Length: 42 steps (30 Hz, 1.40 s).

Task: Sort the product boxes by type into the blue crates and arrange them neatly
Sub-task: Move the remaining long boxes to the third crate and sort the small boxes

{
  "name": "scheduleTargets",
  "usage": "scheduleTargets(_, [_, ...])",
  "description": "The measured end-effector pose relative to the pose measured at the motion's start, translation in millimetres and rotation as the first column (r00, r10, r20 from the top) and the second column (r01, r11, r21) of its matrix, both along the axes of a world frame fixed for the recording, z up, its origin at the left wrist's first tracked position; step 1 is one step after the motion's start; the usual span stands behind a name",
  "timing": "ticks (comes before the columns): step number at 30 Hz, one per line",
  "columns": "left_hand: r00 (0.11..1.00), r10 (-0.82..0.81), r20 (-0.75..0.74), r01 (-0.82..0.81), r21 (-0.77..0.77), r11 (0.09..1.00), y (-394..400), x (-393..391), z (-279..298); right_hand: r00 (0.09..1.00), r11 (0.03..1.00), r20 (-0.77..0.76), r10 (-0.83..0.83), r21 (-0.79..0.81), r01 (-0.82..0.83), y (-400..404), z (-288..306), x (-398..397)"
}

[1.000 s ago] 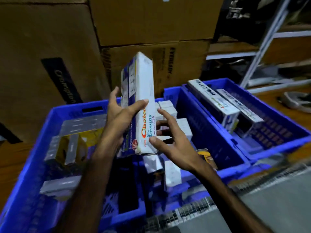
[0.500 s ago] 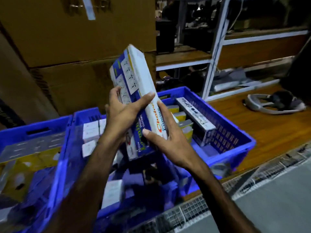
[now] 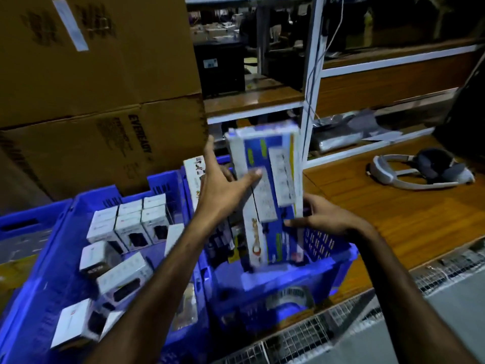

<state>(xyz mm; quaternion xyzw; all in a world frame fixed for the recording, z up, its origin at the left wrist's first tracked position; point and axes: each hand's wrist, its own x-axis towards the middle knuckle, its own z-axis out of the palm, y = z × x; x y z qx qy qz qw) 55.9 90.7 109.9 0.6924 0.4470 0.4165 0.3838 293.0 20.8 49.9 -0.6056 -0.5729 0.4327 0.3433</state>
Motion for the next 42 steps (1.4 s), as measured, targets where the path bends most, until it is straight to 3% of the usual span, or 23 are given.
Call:
scheduleTargets(2, [0.993, -0.086, -0.080, 0.080, -0.082, 0.993, 12.8, 4.5, -11.8, 0.999, 0.999, 0.025, -0.032, -0.013, 0.032, 4.3, -6.7, 7.1])
scheduleTargets(5, [0.967, -0.169, -0.192, 0.156, -0.077, 0.985, 30.9, 9.4, -27.2, 0.995, 0.994, -0.041, -0.093, 0.059, 0.095, 7.0, -2.7, 8.7])
scheduleTargets(10, [0.923, -0.318, -0.216, 0.303, -0.100, 0.948, 63.3, 5.7, -27.6, 0.995, 0.994, -0.062, -0.078, 0.078, 0.083, 9.0, 8.7, 13.4])
scheduleTargets(15, [0.822, -0.429, -0.375, 0.412, -0.128, 0.902, 84.9, 3.1, -23.5, 0.997, 0.999, 0.075, -0.037, -0.006, 0.037, 19.8, 19.5, 21.8])
scheduleTargets(20, [0.751, -0.477, -0.457, 0.489, -0.101, 0.866, 98.1, -1.7, -9.5, 0.994, 0.992, 0.023, -0.109, -0.060, 0.110, 33.8, 25.2, 18.6])
scheduleTargets(24, [0.805, -0.524, -0.279, 0.499, -0.160, 0.852, 110.4, -12.1, -5.6, 0.941, 0.931, -0.073, -0.331, 0.133, 0.339, 44.8, 20.7, 24.8])
scheduleTargets(28, [0.848, -0.386, -0.363, 0.393, -0.058, 0.918, 124.0, -28.8, -14.8, 0.815, 0.786, 0.129, -0.564, 0.387, 0.483, 57.3, 15.6, 22.8])
scheduleTargets(30, [0.813, -0.382, -0.439, 0.398, -0.059, 0.915, 130.1, -34.8, -20.6, 0.711, 0.711, 0.259, -0.653, 0.534, 0.458, 63.9, 17.2, 12.7])
scheduleTargets(32, [0.782, -0.391, -0.485, 0.412, -0.068, 0.909, 134.1, -37.4, -24.8, 0.665, 0.704, 0.341, -0.665, 0.583, 0.405, 70.7, 23.0, -4.0])
scheduleTargets(42, [0.796, -0.331, -0.506, 0.391, 0.015, 0.920, 153.0, -38.2, -37.1, 0.742, 0.790, 0.465, -0.482, 0.598, 0.138, 86.5, 24.6, -52.7])
